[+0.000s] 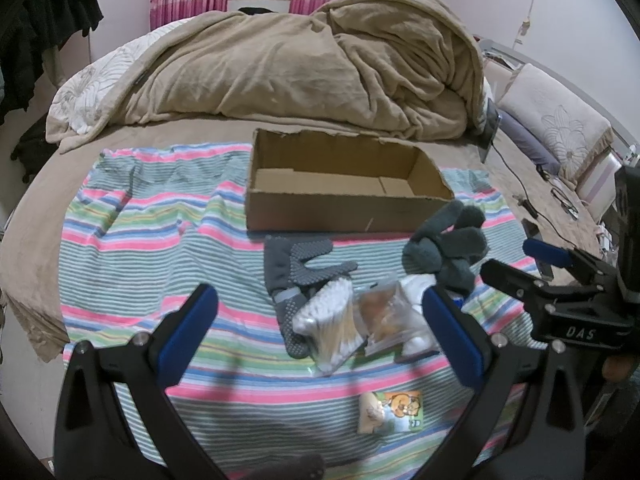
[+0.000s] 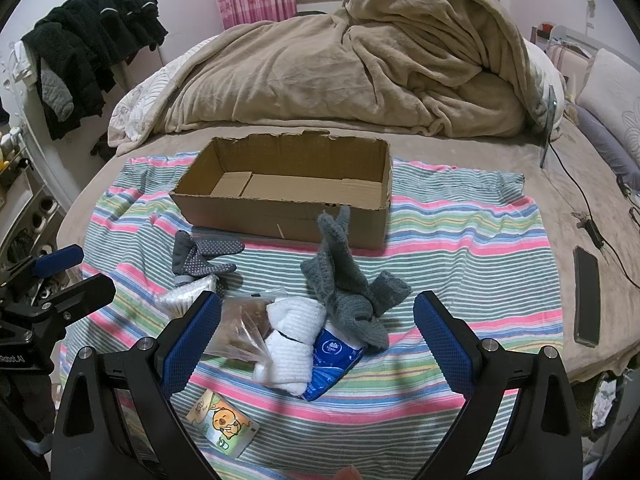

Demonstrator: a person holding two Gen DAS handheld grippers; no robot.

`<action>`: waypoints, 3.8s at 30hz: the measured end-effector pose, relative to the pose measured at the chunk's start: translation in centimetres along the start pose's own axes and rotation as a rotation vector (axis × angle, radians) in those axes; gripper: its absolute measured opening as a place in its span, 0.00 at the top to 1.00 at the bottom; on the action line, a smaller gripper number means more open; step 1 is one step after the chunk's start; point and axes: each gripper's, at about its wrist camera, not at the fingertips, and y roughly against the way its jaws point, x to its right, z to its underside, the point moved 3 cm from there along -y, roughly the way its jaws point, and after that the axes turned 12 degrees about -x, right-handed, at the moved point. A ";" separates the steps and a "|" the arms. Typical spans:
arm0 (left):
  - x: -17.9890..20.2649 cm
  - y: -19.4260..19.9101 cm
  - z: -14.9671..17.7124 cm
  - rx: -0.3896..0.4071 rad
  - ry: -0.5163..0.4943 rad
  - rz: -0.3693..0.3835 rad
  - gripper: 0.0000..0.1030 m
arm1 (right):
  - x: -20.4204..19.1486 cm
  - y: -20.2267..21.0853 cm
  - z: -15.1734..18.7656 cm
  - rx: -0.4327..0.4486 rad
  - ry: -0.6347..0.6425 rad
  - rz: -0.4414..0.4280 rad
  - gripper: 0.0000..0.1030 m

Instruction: Organize objects

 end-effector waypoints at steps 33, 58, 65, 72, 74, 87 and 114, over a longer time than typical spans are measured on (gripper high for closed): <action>-0.4 0.1 0.0 0.000 -0.001 0.001 0.01 | 0.0 -0.1 0.0 -0.004 -0.001 0.000 0.04; -1.3 -3.8 -1.0 -0.058 0.011 0.020 0.01 | 2.0 -2.1 -1.2 -0.031 -0.031 0.015 0.04; -2.6 -7.3 -2.2 -0.099 0.040 0.018 0.01 | 3.8 -4.1 -2.2 -0.052 -0.061 0.019 0.04; -4.1 -11.5 -3.4 -0.165 0.057 0.016 0.14 | 4.1 -6.7 -2.8 -0.092 -0.056 -0.007 0.04; -4.3 -12.8 -3.1 -0.194 0.060 0.023 0.17 | 4.2 -7.4 -3.0 -0.103 -0.055 -0.016 0.04; -3.9 -13.0 -2.3 -0.177 0.029 0.074 0.73 | 3.7 -9.7 -3.3 -0.140 -0.040 -0.131 0.59; -0.1 -3.4 -7.5 0.051 -0.053 0.168 0.79 | 3.6 0.0 -7.5 0.096 0.022 -0.172 0.82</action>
